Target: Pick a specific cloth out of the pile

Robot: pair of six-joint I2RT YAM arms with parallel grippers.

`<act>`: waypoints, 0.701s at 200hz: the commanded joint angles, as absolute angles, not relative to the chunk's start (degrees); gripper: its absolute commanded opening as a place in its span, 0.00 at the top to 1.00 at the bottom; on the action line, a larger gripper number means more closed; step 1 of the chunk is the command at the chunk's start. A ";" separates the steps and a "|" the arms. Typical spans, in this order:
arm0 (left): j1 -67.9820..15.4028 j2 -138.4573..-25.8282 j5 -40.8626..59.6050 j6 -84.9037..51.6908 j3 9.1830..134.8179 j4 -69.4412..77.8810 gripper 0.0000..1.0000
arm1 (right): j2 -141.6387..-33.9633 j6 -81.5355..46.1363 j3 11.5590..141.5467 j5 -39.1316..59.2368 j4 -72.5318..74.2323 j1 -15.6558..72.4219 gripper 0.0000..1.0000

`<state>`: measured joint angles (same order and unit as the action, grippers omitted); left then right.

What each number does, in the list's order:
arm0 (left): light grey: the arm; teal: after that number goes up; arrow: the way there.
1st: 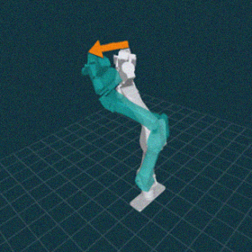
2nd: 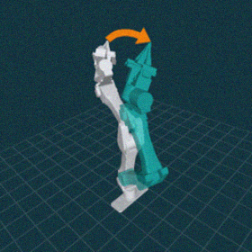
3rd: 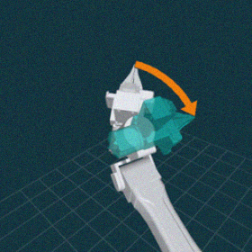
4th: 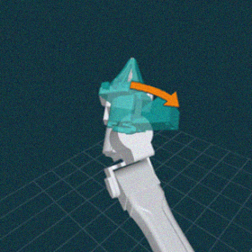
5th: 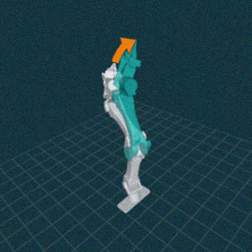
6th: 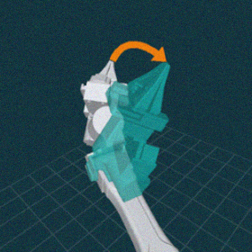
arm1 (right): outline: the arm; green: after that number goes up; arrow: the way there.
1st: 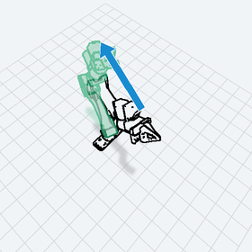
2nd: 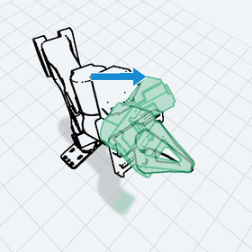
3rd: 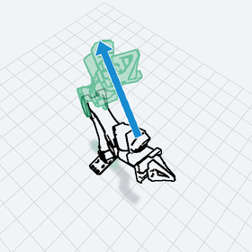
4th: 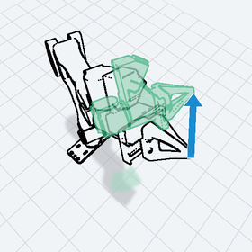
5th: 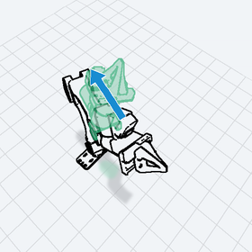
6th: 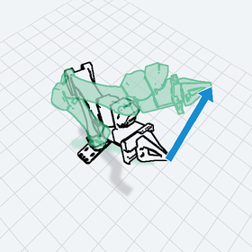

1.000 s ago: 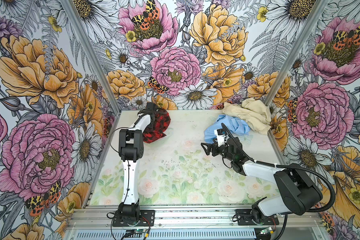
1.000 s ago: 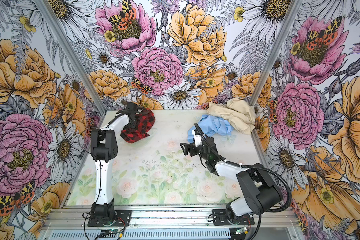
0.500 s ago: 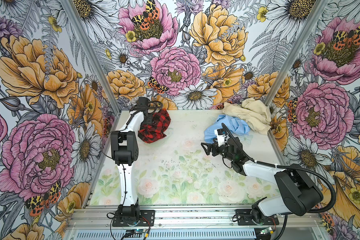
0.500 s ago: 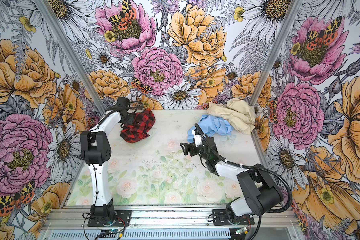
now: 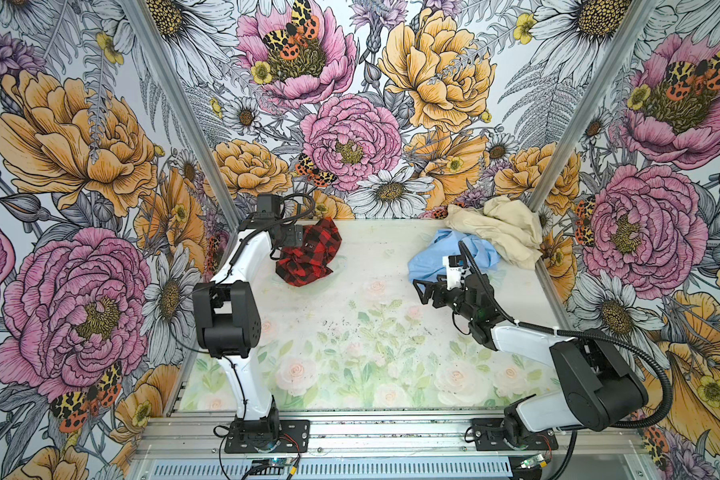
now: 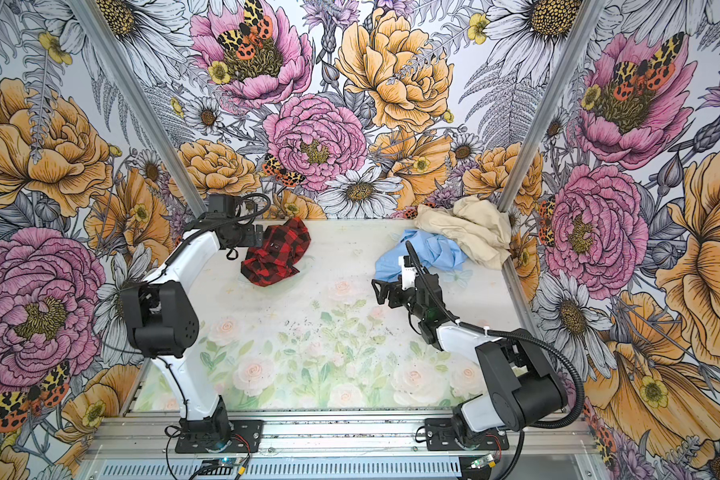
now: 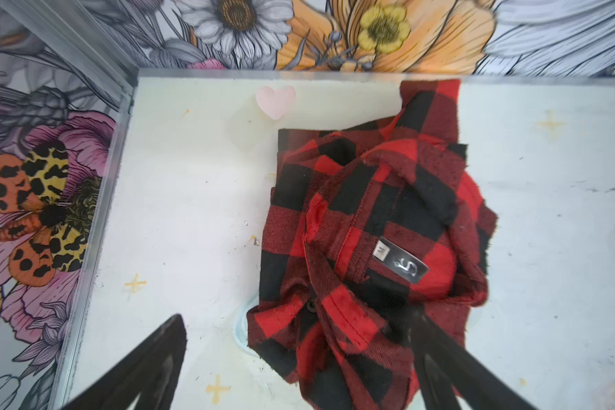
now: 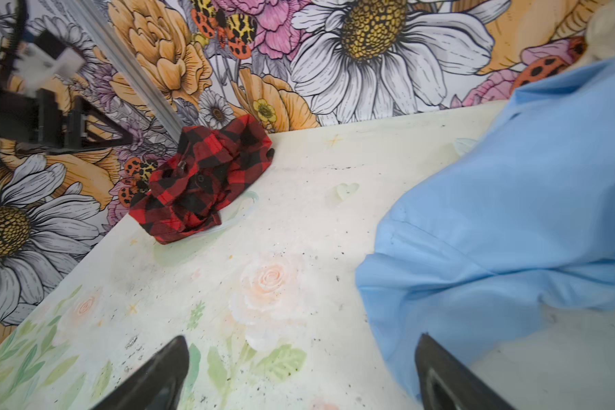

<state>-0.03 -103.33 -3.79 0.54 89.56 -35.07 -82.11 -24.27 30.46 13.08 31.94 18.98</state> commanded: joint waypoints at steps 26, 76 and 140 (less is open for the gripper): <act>-6.83 -75.87 -24.99 -8.79 47.97 0.15 0.01 | -67.59 -25.30 23.20 -15.63 29.94 17.93 0.01; -11.41 -69.56 -32.50 1.35 19.05 34.00 0.01 | -47.51 -14.09 10.18 -42.77 41.42 17.91 0.01; -2.20 -91.94 -16.37 0.83 13.22 74.66 0.01 | -74.28 0.83 8.28 -37.98 65.99 15.49 0.00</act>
<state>-4.84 -81.45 -21.69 1.30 13.06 52.75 -65.73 -5.67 9.10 -39.38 54.59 16.05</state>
